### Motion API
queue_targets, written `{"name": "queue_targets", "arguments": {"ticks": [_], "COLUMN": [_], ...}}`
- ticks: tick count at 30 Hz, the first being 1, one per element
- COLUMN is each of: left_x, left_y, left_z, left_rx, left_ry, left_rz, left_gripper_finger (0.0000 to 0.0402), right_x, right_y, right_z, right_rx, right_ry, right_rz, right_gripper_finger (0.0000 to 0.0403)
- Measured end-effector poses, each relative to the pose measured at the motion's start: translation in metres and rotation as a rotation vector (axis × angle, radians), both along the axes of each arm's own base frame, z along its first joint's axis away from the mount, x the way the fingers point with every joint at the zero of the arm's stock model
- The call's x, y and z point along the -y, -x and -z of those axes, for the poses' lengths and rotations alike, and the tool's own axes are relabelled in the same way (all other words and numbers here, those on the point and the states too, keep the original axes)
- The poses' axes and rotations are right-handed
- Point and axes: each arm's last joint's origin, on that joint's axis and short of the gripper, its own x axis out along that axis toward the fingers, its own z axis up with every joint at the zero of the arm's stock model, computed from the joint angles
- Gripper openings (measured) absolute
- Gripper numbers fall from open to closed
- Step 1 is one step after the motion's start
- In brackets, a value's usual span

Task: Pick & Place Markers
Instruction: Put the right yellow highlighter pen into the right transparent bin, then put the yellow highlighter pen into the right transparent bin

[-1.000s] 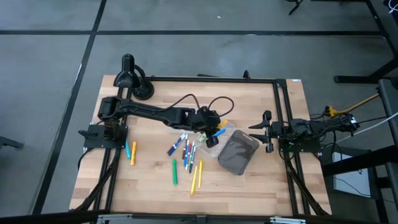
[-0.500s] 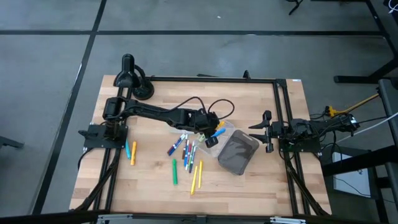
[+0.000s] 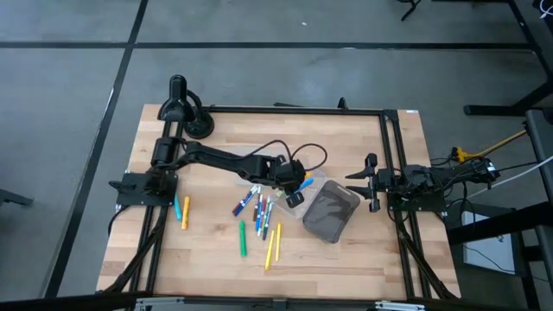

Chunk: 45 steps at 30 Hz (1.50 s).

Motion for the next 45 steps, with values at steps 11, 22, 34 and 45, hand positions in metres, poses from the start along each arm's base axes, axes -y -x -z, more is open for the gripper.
{"name": "queue_targets", "arguments": {"ticks": [11,22,34,45], "left_x": [0.0,0.0,-0.001,0.0], "left_y": [-0.002,-0.005,-0.007,-0.008], "left_z": [0.009,0.024,0.024,0.024], "left_rx": [-0.021,-0.049,-0.027,-0.024], "left_ry": [0.026,0.052,0.005,0.065], "left_rz": [0.013,0.015,-0.03,-0.009], "left_gripper_finger": [0.0059,0.0059,0.012,0.0135], "right_x": [0.0,0.0,0.0,0.0], "right_y": [0.0,0.0,0.0,0.0], "right_z": [0.0,0.0,0.0,0.0], "right_rx": [0.0,0.0,0.0,0.0], "right_ry": [0.0,0.0,0.0,0.0], "right_rz": [0.0,0.0,0.0,0.0], "right_gripper_finger": [0.0152,0.0152,0.0152,0.0152]}}
